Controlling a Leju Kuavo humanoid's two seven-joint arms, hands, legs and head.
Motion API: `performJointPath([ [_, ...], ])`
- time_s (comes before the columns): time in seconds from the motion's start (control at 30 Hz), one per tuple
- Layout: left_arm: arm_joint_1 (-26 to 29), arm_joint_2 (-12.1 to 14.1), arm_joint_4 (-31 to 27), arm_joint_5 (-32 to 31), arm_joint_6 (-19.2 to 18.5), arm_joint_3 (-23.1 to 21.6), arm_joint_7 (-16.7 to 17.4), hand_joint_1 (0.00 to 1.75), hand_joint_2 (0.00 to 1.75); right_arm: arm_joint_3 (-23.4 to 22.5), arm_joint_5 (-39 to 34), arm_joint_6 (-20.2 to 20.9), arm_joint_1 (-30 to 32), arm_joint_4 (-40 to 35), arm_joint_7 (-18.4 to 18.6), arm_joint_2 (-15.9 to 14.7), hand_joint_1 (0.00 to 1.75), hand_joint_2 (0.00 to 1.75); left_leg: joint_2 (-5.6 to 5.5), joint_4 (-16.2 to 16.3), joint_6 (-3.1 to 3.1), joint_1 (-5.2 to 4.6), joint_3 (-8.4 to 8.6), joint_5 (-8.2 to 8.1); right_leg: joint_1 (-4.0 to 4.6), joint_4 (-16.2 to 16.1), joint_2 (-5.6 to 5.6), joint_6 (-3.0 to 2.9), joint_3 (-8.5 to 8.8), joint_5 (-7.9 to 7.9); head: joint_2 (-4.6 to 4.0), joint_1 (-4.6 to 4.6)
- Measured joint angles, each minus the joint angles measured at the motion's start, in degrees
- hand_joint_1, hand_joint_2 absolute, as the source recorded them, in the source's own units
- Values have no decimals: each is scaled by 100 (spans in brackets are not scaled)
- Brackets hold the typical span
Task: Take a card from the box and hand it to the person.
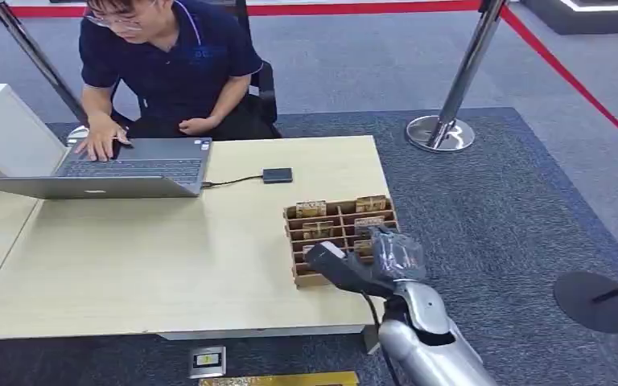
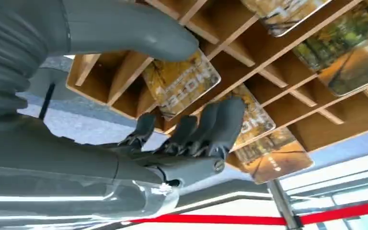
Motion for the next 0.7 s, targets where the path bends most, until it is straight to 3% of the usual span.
performJointPath([
  [0.07, -1, 0, 0, 0, 0, 0, 0, 0, 0, -2, 15, -2, 3, 0, 0, -2, 99, 175, 0, 0, 0, 0, 0, 0, 0, 0, 0, 0, 0, 0, 0, 0],
  [0.2, 0, 0, 0, 0, 0, -2, 0, 0, 0, -4, 116, -39, 23, -67, 33, -11, 87, 175, 0, 0, 0, 0, 0, 0, 0, 0, 0, 0, 0, 0, 0, 0],
  [0.7, 0, 0, 0, 0, 0, -44, 0, 0, 0, -15, 206, -15, 117, -442, 96, -79, 82, 175, 0, 0, 0, 0, 0, 0, 0, 0, 0, 0, -1, 0, 0, 0],
])
